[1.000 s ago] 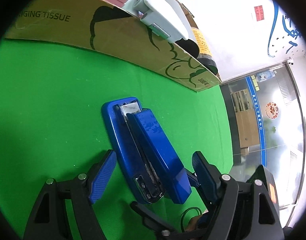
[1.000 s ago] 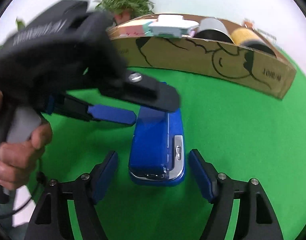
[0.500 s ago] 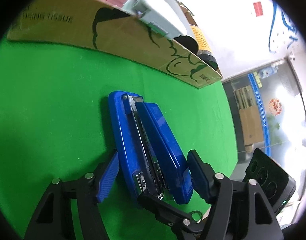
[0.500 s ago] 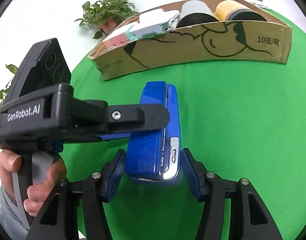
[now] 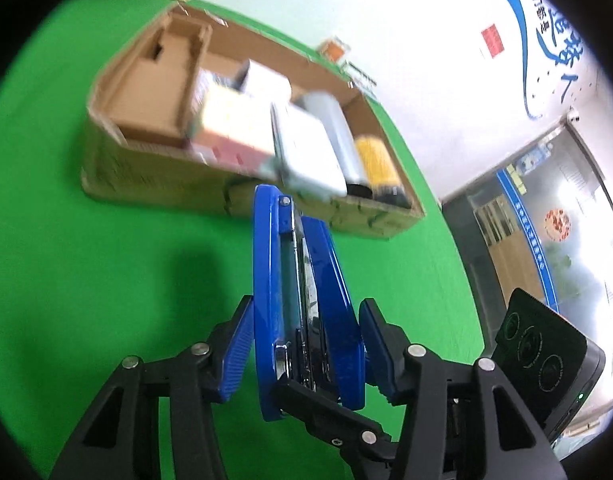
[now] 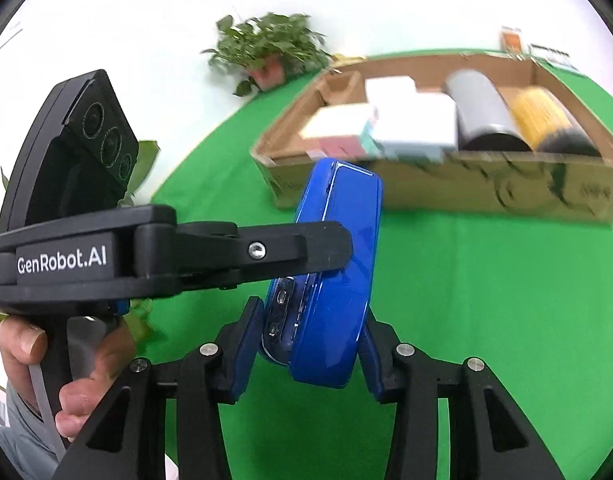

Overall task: Organize rigid objects
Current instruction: 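Lift the blue stapler and lower it into the box's end compartment, then open both grippers and withdraw them from the box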

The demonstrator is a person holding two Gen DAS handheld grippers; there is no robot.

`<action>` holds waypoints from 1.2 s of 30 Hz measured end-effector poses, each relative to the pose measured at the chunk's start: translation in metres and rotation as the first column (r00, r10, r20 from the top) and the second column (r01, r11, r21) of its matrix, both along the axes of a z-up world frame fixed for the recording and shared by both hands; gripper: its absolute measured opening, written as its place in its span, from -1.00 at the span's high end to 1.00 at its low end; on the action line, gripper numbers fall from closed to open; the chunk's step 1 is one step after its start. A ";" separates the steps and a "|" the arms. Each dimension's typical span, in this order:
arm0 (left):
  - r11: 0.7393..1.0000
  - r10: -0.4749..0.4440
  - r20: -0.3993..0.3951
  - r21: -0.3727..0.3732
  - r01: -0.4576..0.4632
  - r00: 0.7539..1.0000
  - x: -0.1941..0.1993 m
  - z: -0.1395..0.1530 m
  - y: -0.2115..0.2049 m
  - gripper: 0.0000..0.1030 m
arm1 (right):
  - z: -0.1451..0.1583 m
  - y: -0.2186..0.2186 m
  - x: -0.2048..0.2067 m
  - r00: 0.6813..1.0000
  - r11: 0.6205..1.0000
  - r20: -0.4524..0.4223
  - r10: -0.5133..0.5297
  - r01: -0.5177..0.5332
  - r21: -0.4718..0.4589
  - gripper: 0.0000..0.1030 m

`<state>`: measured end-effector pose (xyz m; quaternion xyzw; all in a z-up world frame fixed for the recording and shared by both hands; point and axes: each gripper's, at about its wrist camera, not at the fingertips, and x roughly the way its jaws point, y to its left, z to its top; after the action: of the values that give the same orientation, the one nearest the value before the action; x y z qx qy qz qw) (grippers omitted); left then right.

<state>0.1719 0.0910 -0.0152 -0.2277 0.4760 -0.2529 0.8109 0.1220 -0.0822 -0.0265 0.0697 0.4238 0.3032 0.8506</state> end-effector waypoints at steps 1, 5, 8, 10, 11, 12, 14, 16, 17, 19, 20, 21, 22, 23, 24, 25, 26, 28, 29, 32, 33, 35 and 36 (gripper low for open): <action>1.000 0.008 0.011 -0.002 -0.008 1.000 0.003 0.004 0.005 0.01 | 0.005 0.006 0.003 1.000 1.000 0.007 0.006 -0.006 0.002 0.17; 0.999 0.045 0.065 -0.024 -0.044 0.997 0.022 0.029 0.030 0.02 | 0.031 0.028 0.022 0.997 0.999 0.067 0.038 -0.037 -0.006 0.17; 0.997 0.068 0.093 -0.047 -0.064 0.993 0.042 0.046 0.050 0.03 | 0.051 0.050 0.044 0.993 0.998 0.106 0.058 -0.056 -0.020 0.17; 0.997 0.072 0.105 -0.048 -0.067 0.992 0.057 0.053 0.060 0.03 | 0.064 0.065 0.063 0.990 0.997 0.123 0.068 -0.065 -0.030 0.17; 0.996 0.074 0.101 -0.064 -0.068 0.992 0.070 0.056 0.068 0.03 | 0.069 0.072 0.072 0.990 0.997 0.123 0.070 -0.067 -0.029 0.17; 0.995 0.075 0.093 -0.076 -0.068 0.993 0.078 0.056 0.073 0.03 | 0.073 0.078 0.083 0.991 0.997 0.112 0.070 -0.068 -0.023 0.17; 0.995 0.070 0.072 -0.073 -0.064 0.995 0.104 0.054 0.083 0.03 | 0.077 0.092 0.108 0.993 0.997 0.092 0.069 -0.067 -0.030 0.17; 0.995 0.073 0.053 -0.067 -0.070 0.996 0.120 0.052 0.089 0.03 | 0.076 0.107 0.135 0.995 0.997 0.073 0.071 -0.069 -0.041 0.17; 0.995 0.073 0.043 -0.069 -0.070 0.996 0.129 0.049 0.092 0.03 | 0.074 0.111 0.144 0.995 0.996 0.066 0.072 -0.068 -0.048 0.17; 0.995 0.071 0.006 -0.074 -0.071 0.997 0.153 0.041 0.099 0.03 | 0.069 0.122 0.167 0.997 0.996 0.033 0.065 -0.063 -0.055 0.17; 0.995 0.067 -0.003 -0.071 -0.067 0.998 0.160 0.038 0.102 0.03 | 0.067 0.125 0.176 0.998 0.996 0.017 0.062 -0.061 -0.058 0.17; 0.995 0.065 -0.016 -0.070 -0.066 0.998 0.168 0.033 0.104 0.03 | 0.063 0.128 0.185 0.998 0.997 0.000 0.057 -0.057 -0.061 0.17; 0.995 0.066 -0.031 -0.070 -0.068 0.997 0.175 0.028 0.106 0.02 | 0.058 0.131 0.193 0.998 0.996 -0.015 0.053 -0.054 -0.065 0.17; 0.995 0.065 -0.048 -0.068 -0.069 0.997 0.181 0.023 0.106 0.02 | 0.053 0.134 0.201 0.998 0.996 -0.029 0.051 -0.053 -0.072 0.17; 0.996 0.065 -0.069 -0.061 -0.070 0.995 0.186 0.017 0.106 0.01 | 0.048 0.135 0.206 0.998 0.996 -0.041 0.049 -0.052 -0.079 0.16; 0.996 0.076 -0.085 -0.038 -0.079 0.993 0.189 0.013 0.106 0.02 | 0.042 0.137 0.212 0.997 0.995 -0.059 0.045 -0.051 -0.091 0.16; 0.995 0.098 -0.081 0.001 -0.099 0.992 0.189 0.012 0.105 0.02 | 0.038 0.139 0.215 0.997 0.993 -0.069 0.036 -0.044 -0.114 0.11; 0.993 0.114 -0.035 0.024 -0.113 0.993 0.182 0.020 0.103 0.01 | 0.035 0.134 0.207 0.999 0.988 -0.049 0.001 -0.008 -0.153 0.09; 0.993 0.117 -0.006 0.033 -0.117 0.993 0.177 0.027 0.101 -0.04 | 0.037 0.132 0.201 1.000 0.988 -0.028 0.004 -0.008 -0.154 -0.07; 0.977 0.161 0.105 0.121 -0.174 0.981 0.154 0.049 0.093 -0.28 | 0.050 0.118 0.181 0.999 0.992 0.032 -0.005 0.009 -0.129 -0.50; 0.967 0.174 0.150 0.159 -0.197 0.973 0.143 0.056 0.087 -0.37 | 0.057 0.111 0.171 0.998 0.993 0.067 -0.017 0.024 -0.115 -0.65; 0.947 0.187 0.225 0.218 -0.237 0.956 0.123 0.065 0.077 -0.38 | 0.069 0.097 0.147 0.988 0.993 0.152 -0.032 0.048 -0.108 -0.76; 0.929 0.194 0.272 0.257 -0.266 0.942 0.111 0.069 0.069 -0.38 | 0.073 0.091 0.134 0.980 0.991 0.196 -0.037 0.061 -0.119 -0.83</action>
<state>0.2833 0.1600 0.0534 -0.1285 0.3751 -0.1089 0.9115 0.2560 0.0087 0.0461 -0.0028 0.3555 0.2603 0.8977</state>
